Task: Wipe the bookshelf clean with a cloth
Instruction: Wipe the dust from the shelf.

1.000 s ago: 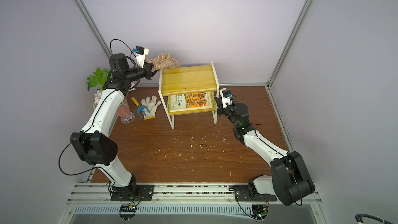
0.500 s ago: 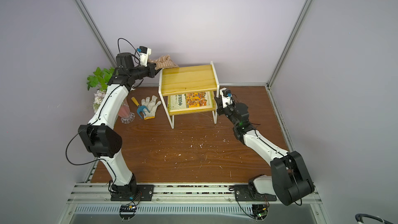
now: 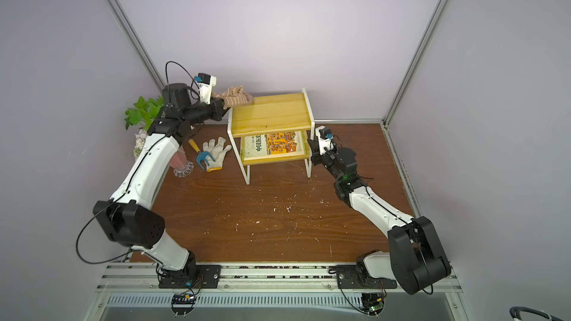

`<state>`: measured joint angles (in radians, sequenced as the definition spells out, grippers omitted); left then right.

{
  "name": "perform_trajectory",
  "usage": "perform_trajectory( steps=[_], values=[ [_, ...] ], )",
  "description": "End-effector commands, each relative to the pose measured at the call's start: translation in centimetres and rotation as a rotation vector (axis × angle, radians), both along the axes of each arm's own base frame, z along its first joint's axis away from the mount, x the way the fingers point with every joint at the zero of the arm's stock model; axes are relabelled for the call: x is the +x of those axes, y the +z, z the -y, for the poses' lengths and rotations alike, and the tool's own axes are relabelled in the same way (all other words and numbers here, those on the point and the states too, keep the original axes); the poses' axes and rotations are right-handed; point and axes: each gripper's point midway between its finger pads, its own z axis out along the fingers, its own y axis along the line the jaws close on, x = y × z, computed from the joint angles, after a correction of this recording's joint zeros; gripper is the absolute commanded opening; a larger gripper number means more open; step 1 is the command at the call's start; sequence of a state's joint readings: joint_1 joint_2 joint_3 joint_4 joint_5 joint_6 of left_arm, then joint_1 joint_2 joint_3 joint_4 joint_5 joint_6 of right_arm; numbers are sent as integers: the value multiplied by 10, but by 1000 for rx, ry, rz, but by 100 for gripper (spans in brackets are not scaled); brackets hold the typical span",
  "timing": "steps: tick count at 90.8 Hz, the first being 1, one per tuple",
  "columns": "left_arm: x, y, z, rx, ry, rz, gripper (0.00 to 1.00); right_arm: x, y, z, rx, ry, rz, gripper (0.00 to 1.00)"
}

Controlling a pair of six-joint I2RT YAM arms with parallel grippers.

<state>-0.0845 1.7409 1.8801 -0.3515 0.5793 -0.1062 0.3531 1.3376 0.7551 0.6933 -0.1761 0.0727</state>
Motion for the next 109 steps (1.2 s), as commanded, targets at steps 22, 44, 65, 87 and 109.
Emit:
perform_trajectory(
  steps=[22,44,65,87,109],
  values=[
    [-56,-20,18,22,-15,-54,1,-9,28,-6,106,37,23,0],
    [-18,-45,7,82,56,-137,0,-1,25,-10,123,38,-8,0],
    [-67,-19,9,60,25,-27,0,0,32,-7,132,16,2,0],
    [-163,-18,8,-208,-5,89,1,11,21,4,125,-70,-38,0],
    [-199,9,31,-218,-47,139,1,16,24,3,127,-74,-43,0]
  ],
)
